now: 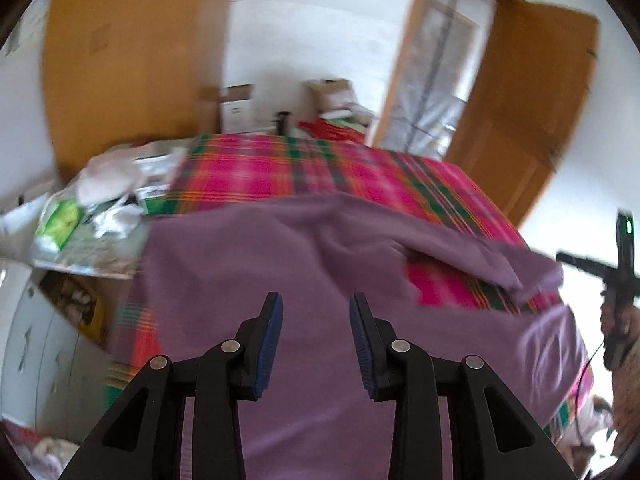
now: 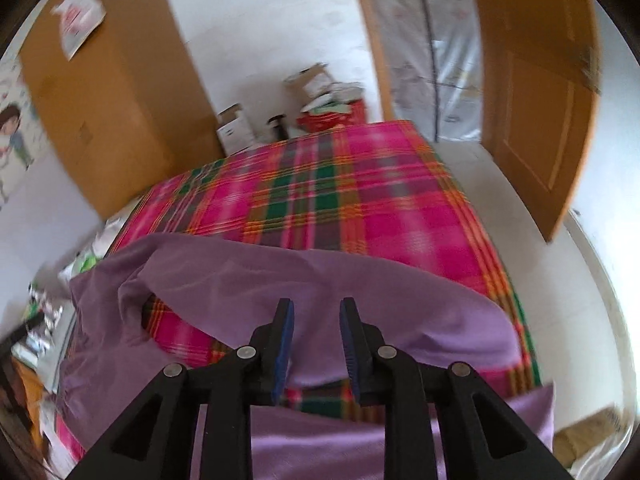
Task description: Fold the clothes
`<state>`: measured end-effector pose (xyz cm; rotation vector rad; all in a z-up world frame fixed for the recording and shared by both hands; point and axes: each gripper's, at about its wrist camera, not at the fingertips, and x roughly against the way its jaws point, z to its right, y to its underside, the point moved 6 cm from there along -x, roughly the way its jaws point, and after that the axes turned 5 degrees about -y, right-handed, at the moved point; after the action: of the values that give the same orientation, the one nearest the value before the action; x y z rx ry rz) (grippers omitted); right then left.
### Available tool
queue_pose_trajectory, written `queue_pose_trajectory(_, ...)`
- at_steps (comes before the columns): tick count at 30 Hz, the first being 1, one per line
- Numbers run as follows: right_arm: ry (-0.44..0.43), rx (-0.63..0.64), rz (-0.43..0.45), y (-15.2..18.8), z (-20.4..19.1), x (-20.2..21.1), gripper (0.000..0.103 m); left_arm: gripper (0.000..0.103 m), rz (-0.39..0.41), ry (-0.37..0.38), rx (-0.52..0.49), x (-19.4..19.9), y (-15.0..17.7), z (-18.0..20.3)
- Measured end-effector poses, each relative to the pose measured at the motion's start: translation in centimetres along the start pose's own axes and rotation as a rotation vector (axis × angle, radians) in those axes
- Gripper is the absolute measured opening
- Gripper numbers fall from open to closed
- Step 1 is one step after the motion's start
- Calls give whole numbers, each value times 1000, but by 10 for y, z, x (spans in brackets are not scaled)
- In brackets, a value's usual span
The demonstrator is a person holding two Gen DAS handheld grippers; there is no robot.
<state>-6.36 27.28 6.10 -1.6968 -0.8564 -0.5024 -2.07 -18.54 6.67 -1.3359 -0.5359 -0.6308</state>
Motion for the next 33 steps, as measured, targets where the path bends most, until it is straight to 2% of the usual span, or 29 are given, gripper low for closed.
queue_pose_trajectory(3, -4, 12, -37, -8, -9, -18, 29, 36, -15, -70, 44, -7, -17, -36)
queue_pose_trajectory(7, 21, 67, -81, -17, -18, -40, 29, 36, -22, -131, 5, -26, -32, -57)
queue_pose_trajectory(10, -2, 89, -91, -30, -25, -53, 32, 36, -52, -104, -17, -49, -40, -64)
queue_pose_trajectory(15, -74, 185, -149, -51, -62, -93, 37, 36, -102, -65, -58, -89, -54, -76)
queue_pose_trajectory(19, -156, 273, -243, -61, -91, -140, 40, 36, -145, -71, -139, -109, -54, -72)
queue_pose_trajectory(22, -169, 307, -281, -65, -103, -174, 41, 36, -181, -103, -184, -120, -48, -76)
queue_pose_trajectory(24, -244, 319, -341, -62, -112, -193, 43, 36, -194, -120, -206, -125, -45, -82)
queue_pose_trajectory(27, -224, 362, -371, -60, -116, -213, 43, 36, -215, -129, -199, -131, -41, -92)
queue_pose_trajectory(30, -235, 366, -399, -61, -113, -225, 45, 36, -223, -95, -162, -134, -39, -99)
queue_pose_trajectory(33, -235, 395, -402, -60, -112, -229, 47, 36, -230, -8, -146, -132, -37, -95)
